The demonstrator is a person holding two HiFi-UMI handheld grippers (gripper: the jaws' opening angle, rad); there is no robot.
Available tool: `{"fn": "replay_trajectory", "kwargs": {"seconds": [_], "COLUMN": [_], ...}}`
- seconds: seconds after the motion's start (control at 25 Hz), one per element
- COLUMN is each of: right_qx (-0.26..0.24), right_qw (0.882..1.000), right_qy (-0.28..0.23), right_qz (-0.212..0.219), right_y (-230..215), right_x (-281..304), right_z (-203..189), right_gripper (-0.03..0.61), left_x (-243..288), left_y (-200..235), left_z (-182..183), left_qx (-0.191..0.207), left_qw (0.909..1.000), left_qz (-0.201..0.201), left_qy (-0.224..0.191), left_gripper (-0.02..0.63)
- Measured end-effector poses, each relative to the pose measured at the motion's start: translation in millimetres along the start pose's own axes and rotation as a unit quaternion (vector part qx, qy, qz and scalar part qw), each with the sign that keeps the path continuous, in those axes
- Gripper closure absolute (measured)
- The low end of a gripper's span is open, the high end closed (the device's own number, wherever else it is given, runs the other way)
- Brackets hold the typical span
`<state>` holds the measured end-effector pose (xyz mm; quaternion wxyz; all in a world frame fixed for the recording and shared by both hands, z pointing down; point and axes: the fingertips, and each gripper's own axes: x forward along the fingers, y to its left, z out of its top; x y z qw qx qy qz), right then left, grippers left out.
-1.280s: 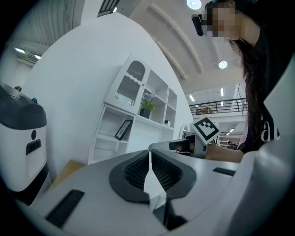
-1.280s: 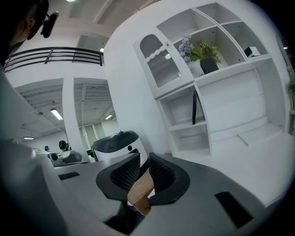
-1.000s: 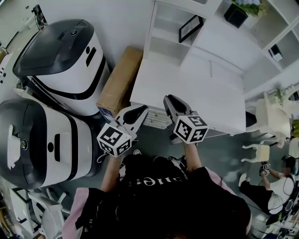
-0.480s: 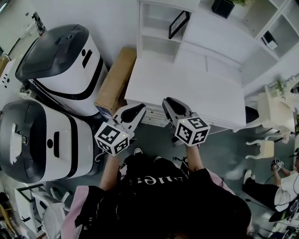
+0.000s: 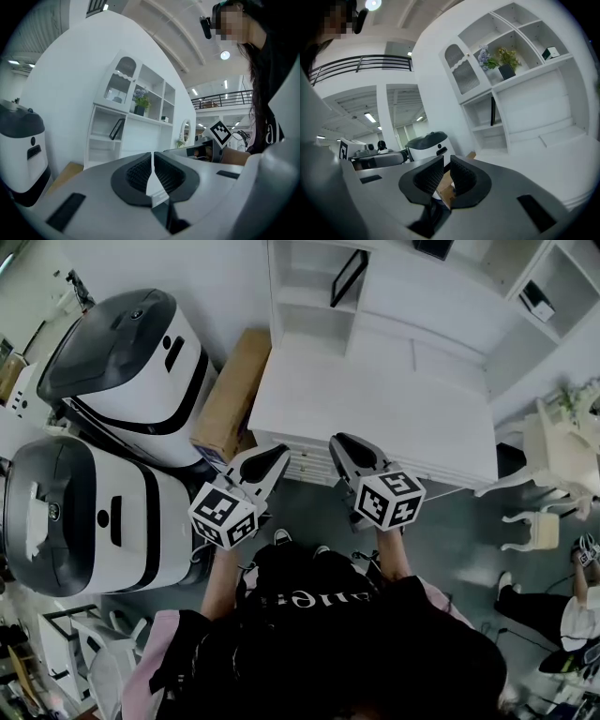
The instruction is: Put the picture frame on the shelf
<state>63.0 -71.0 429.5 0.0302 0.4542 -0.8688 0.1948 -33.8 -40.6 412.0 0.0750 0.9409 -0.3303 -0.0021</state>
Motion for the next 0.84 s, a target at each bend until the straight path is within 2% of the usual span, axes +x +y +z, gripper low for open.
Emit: {"fn": "replay_trajectory", "kwargs": {"seconds": [0.4, 0.84], "right_qx": [0.003, 0.008], "right_qw": [1.0, 1.0], "right_qy": [-0.005, -0.002], "right_qz": [0.004, 0.005], "right_y": [-5, -7], "right_x": [-17, -11], "right_z": [-2, -2], "right_gripper": [0.506, 0.508], "left_x": [8, 8], "left_y": [-21, -14], "left_z": [-3, -8], "left_qx": [0.005, 0.0], "left_qw": [1.0, 0.9999], "left_qz": [-0.007, -0.007], "left_qy": [0.001, 0.008], "left_gripper": [0.589, 0.588]}}
